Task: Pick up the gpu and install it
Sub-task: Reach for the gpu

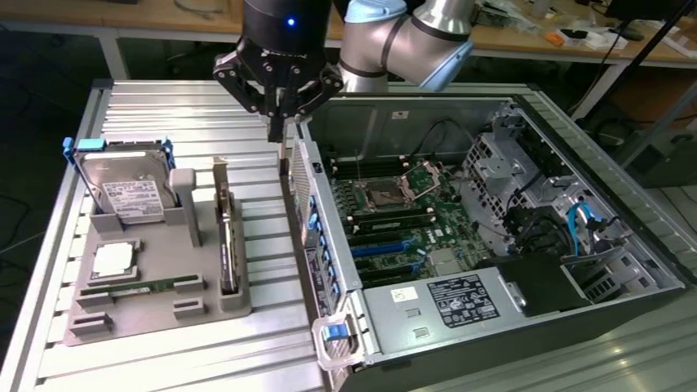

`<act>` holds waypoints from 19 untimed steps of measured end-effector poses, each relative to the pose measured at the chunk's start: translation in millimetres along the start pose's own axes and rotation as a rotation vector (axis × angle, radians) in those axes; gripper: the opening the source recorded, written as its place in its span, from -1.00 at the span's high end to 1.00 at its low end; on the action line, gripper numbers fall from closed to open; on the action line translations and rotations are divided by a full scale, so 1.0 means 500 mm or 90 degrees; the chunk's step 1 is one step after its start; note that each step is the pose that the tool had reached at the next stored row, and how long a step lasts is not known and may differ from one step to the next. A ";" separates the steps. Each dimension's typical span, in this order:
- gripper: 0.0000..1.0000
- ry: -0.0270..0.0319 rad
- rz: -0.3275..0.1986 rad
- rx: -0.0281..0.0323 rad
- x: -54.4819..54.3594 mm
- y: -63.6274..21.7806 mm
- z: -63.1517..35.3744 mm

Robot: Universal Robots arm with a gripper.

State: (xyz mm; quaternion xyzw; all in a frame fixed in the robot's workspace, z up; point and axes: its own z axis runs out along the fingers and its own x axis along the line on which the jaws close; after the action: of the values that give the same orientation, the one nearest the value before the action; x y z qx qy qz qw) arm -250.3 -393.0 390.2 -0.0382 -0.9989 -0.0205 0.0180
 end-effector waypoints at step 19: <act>0.79 0.0000 0.000 0.0000 0.087 0.000 0.005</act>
State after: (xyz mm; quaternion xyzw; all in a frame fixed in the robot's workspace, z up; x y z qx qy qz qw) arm -293.9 -389.7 389.4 -0.0382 -0.9989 -0.0205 0.0180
